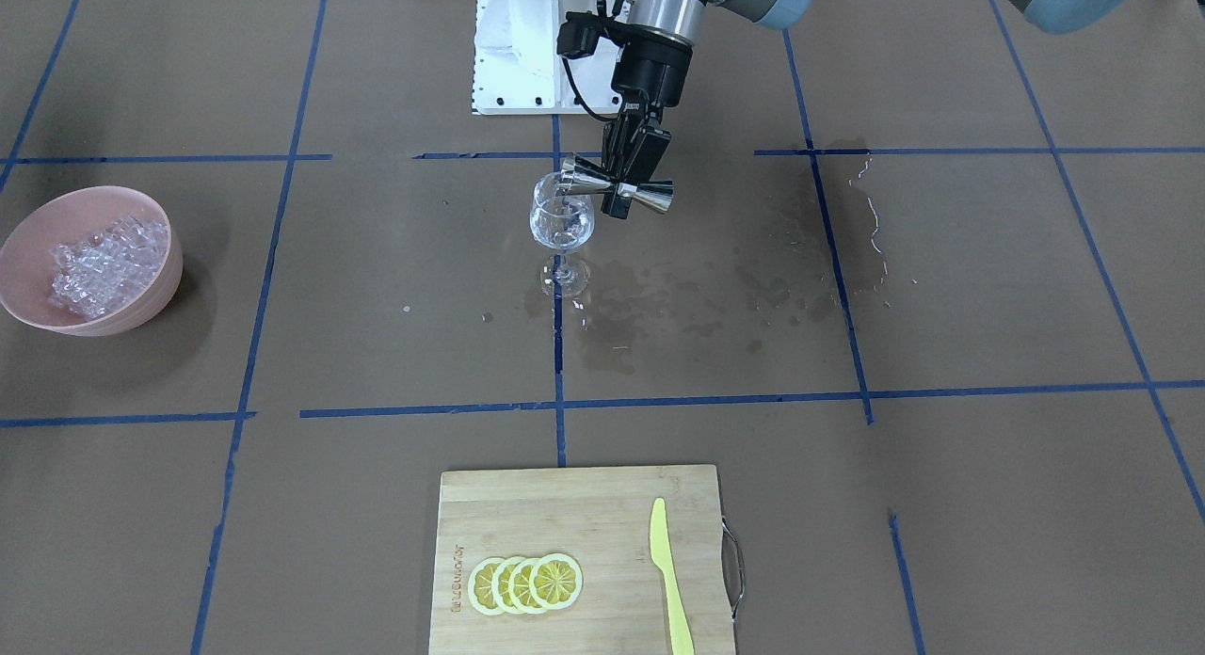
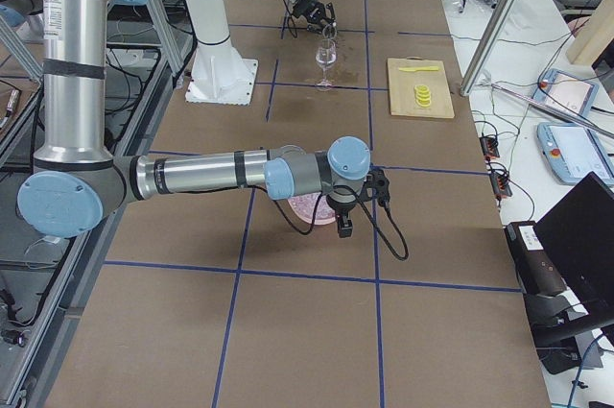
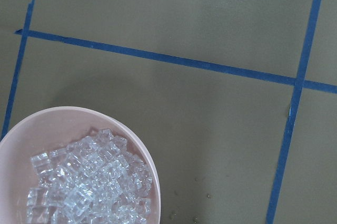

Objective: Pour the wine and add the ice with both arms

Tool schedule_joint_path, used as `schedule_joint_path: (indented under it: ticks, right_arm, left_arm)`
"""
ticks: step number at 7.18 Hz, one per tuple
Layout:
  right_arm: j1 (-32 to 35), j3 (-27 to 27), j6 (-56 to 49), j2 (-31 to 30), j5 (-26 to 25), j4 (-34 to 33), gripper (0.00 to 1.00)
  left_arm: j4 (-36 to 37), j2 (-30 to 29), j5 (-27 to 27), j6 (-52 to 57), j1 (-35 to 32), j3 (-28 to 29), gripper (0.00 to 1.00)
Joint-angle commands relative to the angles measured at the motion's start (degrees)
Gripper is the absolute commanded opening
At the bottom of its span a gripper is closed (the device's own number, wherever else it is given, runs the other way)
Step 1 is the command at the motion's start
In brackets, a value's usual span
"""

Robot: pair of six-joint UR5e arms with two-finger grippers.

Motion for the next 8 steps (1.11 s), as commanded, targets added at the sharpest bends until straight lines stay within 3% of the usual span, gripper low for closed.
schedule_joint_path:
  ticks: [1,8]
  right_arm:
    - [0.0,-0.1,0.0,0.0,0.0,0.0,1.00]
    - [0.0,-0.1,0.1,0.0,0.1,0.0,1.00]
  left_arm:
    - [4.2,-1.0,-2.5,0.2,-1.2,-1.2,0.00]
    - [9.1,-2.4,-3.3,5.2,-2.1,-1.7,0.00]
